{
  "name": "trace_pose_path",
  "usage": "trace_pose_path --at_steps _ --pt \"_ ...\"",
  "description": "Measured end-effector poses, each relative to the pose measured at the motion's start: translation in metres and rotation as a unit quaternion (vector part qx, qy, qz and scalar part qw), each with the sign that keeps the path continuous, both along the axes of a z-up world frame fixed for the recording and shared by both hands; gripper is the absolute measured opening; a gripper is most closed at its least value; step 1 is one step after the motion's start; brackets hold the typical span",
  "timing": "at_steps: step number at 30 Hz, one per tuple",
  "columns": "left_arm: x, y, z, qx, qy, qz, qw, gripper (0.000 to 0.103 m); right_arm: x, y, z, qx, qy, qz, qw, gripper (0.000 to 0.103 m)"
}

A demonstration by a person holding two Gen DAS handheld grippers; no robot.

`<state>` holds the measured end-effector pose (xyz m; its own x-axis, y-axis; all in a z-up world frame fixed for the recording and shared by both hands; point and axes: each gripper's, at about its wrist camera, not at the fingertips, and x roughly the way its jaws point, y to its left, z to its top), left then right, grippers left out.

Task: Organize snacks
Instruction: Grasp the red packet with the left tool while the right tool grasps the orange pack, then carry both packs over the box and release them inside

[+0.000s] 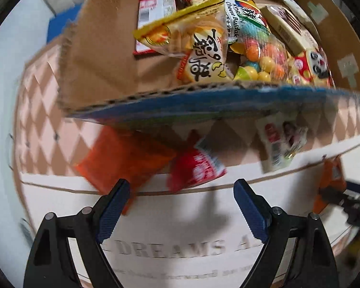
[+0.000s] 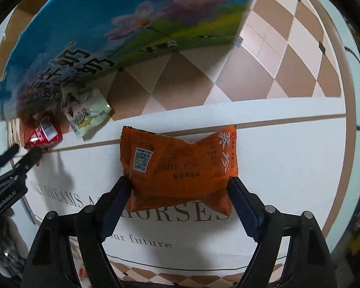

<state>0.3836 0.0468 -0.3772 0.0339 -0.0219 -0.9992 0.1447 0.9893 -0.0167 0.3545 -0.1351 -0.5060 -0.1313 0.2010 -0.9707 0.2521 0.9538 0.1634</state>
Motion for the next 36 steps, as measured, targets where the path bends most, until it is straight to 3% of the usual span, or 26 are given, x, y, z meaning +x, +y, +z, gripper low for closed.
trace_pose_path --at_steps 6,7,8,9,12,17,22,26,31,36 --pt "0.009 0.005 -0.012 -0.048 0.017 0.068 0.9964 0.088 0.003 -0.003 -0.001 0.013 -0.005 -0.026 1.000 0.088" --pt "0.010 0.006 -0.012 -0.055 0.014 0.079 0.9952 0.077 0.004 -0.004 -0.001 0.014 -0.006 -0.027 1.000 0.091" --pt "0.012 0.009 -0.014 -0.056 0.015 0.086 0.9946 0.057 0.006 -0.004 0.000 0.014 -0.006 -0.027 1.000 0.093" --pt "0.014 0.011 -0.017 -0.051 0.019 0.091 0.9943 0.048 0.007 -0.002 -0.001 0.010 -0.006 -0.025 1.000 0.093" --pt "0.017 0.016 -0.018 -0.039 0.011 0.092 0.9949 0.037 0.012 -0.007 -0.006 0.002 0.003 -0.024 1.000 0.093" --pt "0.002 0.012 -0.013 -0.032 0.008 0.083 0.9960 0.036 0.010 0.001 -0.020 -0.014 0.013 -0.005 1.000 0.092" --pt "-0.036 0.008 -0.008 -0.035 0.013 0.078 0.9963 0.035 0.001 0.013 -0.020 -0.019 -0.004 0.023 1.000 0.071" --pt "-0.061 0.010 0.001 -0.051 0.016 0.087 0.9947 0.035 -0.005 0.017 -0.013 -0.014 -0.017 0.028 0.999 0.064" --pt "-0.081 0.012 0.020 -0.071 0.010 0.095 0.9929 0.035 -0.015 0.018 0.003 0.002 -0.032 0.027 0.999 0.062" --pt "-0.084 0.008 0.060 -0.096 -0.015 0.089 0.9913 0.035 -0.019 0.015 0.035 0.031 -0.056 0.025 0.998 0.062"
